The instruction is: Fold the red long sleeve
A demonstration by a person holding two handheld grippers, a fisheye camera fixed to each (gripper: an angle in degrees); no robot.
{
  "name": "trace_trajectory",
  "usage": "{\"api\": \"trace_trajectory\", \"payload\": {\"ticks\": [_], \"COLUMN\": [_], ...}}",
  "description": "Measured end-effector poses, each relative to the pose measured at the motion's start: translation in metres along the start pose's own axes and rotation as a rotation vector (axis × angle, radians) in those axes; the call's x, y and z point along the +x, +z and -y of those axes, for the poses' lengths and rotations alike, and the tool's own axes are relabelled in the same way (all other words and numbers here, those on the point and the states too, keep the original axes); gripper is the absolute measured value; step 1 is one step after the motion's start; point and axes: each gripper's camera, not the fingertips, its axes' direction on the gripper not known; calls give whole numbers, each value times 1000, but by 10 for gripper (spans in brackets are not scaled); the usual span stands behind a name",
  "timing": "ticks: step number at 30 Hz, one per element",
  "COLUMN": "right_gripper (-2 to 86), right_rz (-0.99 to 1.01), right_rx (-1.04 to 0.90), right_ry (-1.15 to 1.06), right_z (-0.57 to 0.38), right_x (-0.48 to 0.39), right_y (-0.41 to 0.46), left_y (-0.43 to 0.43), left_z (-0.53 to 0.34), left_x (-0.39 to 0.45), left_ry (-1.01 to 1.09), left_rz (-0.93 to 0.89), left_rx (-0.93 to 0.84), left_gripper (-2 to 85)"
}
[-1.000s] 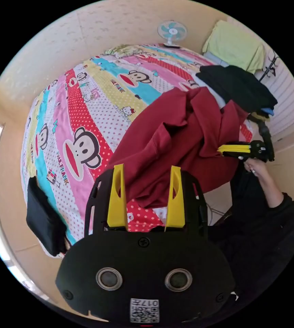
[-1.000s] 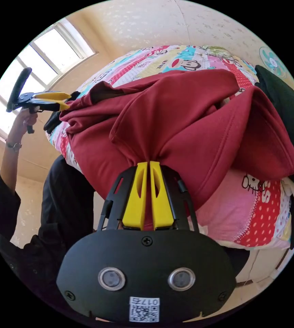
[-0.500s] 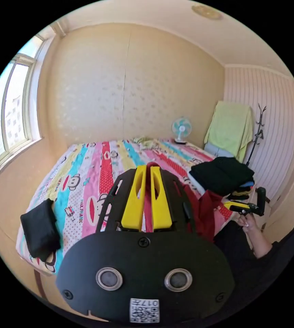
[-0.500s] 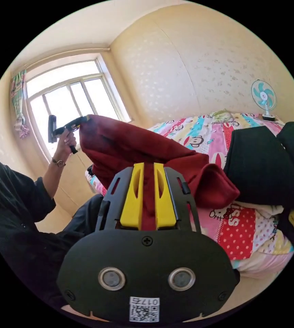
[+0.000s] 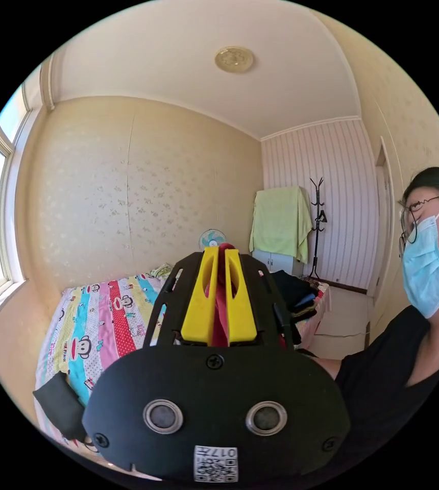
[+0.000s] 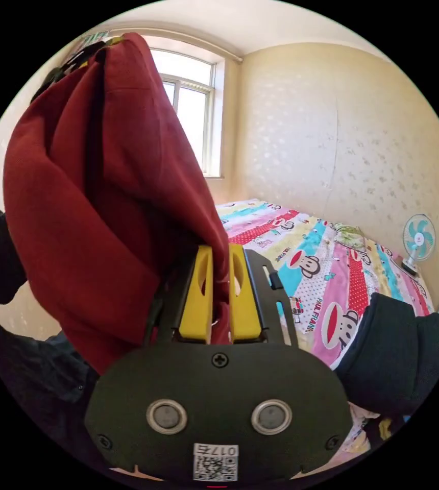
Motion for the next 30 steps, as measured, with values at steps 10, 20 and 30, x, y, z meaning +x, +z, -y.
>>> {"api": "trace_trajectory", "payload": {"ticks": [10, 20, 30], "right_gripper": [28, 27, 27], "right_rz": [-157, -414, -724], "right_rx": [556, 624, 645], "right_ry": [169, -83, -59], "right_z": [144, 267, 302], "right_x": [11, -111, -139], "right_y": [-230, -311, -339], "left_y": [-110, -39, 12], "left_z": [-35, -137, -142], "left_x": [-54, -19, 103], "left_ry": [-127, -214, -196], "left_rz": [141, -163, -343], "left_rx": [30, -202, -159], "left_gripper": [23, 152, 156]}}
